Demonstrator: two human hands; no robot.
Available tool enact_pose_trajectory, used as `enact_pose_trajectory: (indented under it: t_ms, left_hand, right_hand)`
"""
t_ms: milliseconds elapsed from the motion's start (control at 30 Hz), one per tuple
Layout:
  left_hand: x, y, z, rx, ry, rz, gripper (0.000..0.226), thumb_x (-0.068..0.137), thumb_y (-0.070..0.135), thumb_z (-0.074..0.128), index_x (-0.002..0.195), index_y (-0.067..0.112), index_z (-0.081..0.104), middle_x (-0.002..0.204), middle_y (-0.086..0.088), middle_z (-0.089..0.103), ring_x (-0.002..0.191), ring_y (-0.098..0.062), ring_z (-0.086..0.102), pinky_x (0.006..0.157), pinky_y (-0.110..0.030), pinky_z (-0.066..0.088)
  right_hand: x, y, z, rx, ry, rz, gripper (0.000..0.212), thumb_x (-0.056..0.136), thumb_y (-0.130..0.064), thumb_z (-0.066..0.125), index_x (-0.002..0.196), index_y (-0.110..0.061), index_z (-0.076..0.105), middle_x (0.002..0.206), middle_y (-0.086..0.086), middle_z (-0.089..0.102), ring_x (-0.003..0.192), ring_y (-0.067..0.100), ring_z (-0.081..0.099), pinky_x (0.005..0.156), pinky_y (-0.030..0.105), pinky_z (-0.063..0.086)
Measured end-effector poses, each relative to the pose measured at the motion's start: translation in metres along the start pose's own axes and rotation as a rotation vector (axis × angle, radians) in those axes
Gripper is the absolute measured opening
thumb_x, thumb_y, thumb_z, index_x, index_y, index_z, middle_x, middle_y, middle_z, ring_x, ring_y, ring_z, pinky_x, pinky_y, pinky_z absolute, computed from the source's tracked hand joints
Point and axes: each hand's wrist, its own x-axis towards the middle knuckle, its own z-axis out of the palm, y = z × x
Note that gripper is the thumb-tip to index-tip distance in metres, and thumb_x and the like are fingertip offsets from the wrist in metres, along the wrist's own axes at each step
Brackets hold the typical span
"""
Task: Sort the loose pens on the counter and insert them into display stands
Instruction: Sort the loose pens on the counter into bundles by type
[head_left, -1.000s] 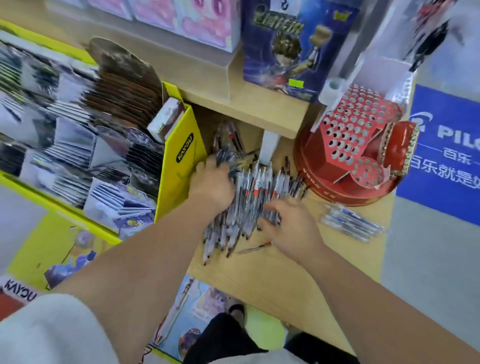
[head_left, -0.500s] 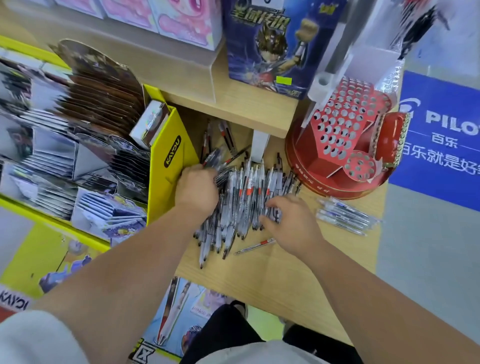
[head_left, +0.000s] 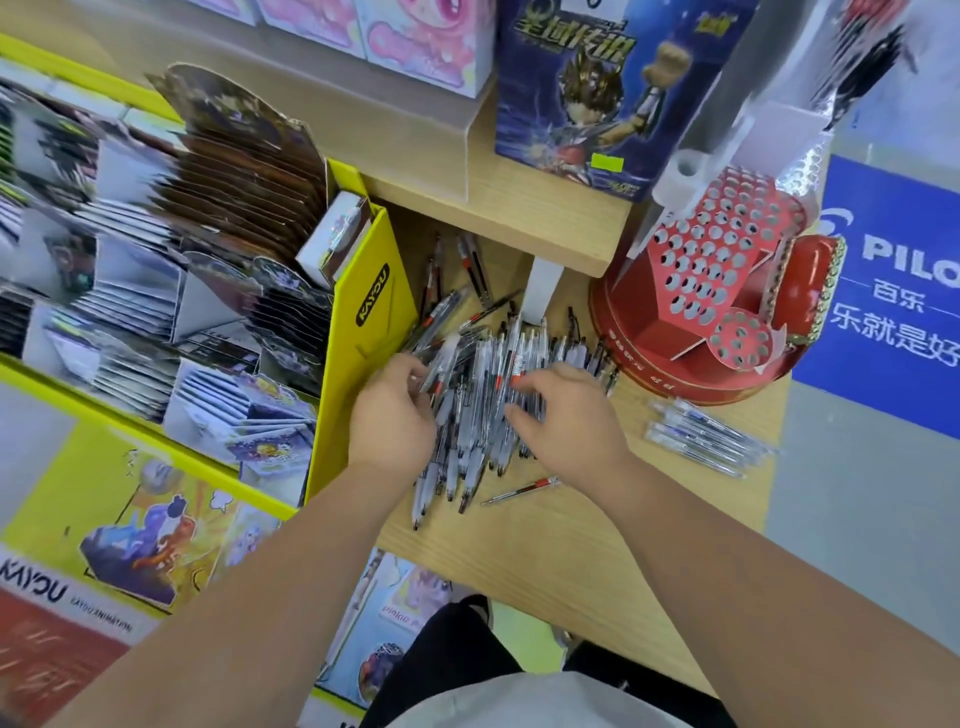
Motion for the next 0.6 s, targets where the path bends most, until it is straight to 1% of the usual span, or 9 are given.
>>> enact_pose_trajectory:
  t_ms: [100,200,267,300,367,400,500,533,600]
  left_hand:
    - [-0.013,-0.011,-0.008,-0.087,0.022,-0.09,0.036,0.096,0.002,0.056,0.13,0.012,0.061,0.104,-0.008,0.066,0.088,-0.03,0.063,0.076,-0.035,0.049]
    - [-0.03,-0.018,-0.014,-0.099,0.005,-0.142,0.035,0.097,0.001,0.052,0.13,0.007,0.063,0.114,-0.012,0.067,0.095,-0.034,0.064,0.077,-0.032,0.044]
    - [-0.041,-0.023,-0.016,-0.098,-0.011,-0.202,0.036,0.098,0.002,0.051,0.133,0.006,0.061,0.119,-0.014,0.066,0.093,-0.036,0.063,0.076,-0.03,0.042]
    - [-0.045,-0.026,-0.017,-0.107,-0.013,-0.236,0.037,0.099,0.003,0.05,0.135,0.007,0.059,0.121,-0.013,0.066,0.089,-0.032,0.062,0.075,-0.03,0.041]
    - [-0.052,-0.031,-0.018,-0.142,-0.011,-0.295,0.039,0.1,0.004,0.048,0.138,0.01,0.055,0.118,-0.007,0.064,0.087,-0.021,0.054,0.076,-0.029,0.04]
    - [-0.055,-0.033,-0.018,-0.169,-0.015,-0.319,0.039,0.1,0.005,0.047,0.138,0.011,0.053,0.114,-0.004,0.062,0.086,-0.02,0.053,0.076,-0.029,0.04]
    - [-0.061,-0.037,-0.017,-0.22,-0.027,-0.337,0.036,0.101,0.005,0.046,0.136,0.013,0.05,0.097,0.001,0.059,0.073,-0.016,0.052,0.061,-0.028,0.038]
    - [-0.062,-0.039,-0.016,-0.224,-0.026,-0.343,0.036,0.102,0.005,0.045,0.137,0.014,0.05,0.096,-0.001,0.059,0.071,-0.014,0.05,0.059,-0.027,0.035]
    - [-0.061,-0.042,-0.014,-0.228,-0.03,-0.364,0.038,0.102,0.005,0.044,0.138,0.014,0.049,0.102,-0.009,0.062,0.072,-0.019,0.052,0.059,-0.029,0.034]
  right_hand:
    - [0.021,-0.021,0.004,-0.016,-0.019,-0.091,0.032,0.098,-0.033,0.06,0.125,-0.016,0.067,0.12,0.004,0.064,0.119,0.028,0.051,0.101,0.041,0.044]
    - [0.055,-0.035,0.011,-0.092,-0.041,-0.148,0.032,0.099,-0.029,0.055,0.125,-0.014,0.068,0.124,0.009,0.065,0.118,0.032,0.054,0.1,0.044,0.045]
    - [0.077,-0.04,0.017,-0.146,-0.07,-0.15,0.033,0.101,-0.028,0.05,0.126,-0.014,0.066,0.125,0.012,0.064,0.117,0.036,0.055,0.096,0.045,0.048]
    - [0.087,-0.043,0.019,-0.174,-0.092,-0.145,0.034,0.102,-0.028,0.049,0.129,-0.015,0.064,0.128,0.013,0.062,0.118,0.038,0.052,0.095,0.045,0.048]
    - [0.104,-0.047,0.024,-0.204,-0.14,-0.146,0.037,0.104,-0.027,0.044,0.137,-0.019,0.058,0.139,0.013,0.055,0.124,0.04,0.047,0.098,0.045,0.047]
    - [0.111,-0.049,0.026,-0.209,-0.163,-0.144,0.04,0.104,-0.027,0.043,0.142,-0.023,0.054,0.144,0.012,0.052,0.128,0.04,0.044,0.101,0.044,0.045]
    - [0.124,-0.052,0.033,-0.273,-0.229,-0.132,0.043,0.105,-0.031,0.037,0.148,-0.034,0.044,0.153,0.006,0.044,0.133,0.038,0.039,0.101,0.042,0.04]
    - [0.125,-0.053,0.036,-0.306,-0.254,-0.129,0.043,0.106,-0.034,0.036,0.148,-0.037,0.042,0.155,0.005,0.043,0.134,0.037,0.037,0.101,0.042,0.038]
    - [0.126,-0.054,0.041,-0.352,-0.29,-0.116,0.044,0.106,-0.037,0.033,0.149,-0.042,0.038,0.157,0.004,0.039,0.138,0.038,0.033,0.104,0.044,0.035]
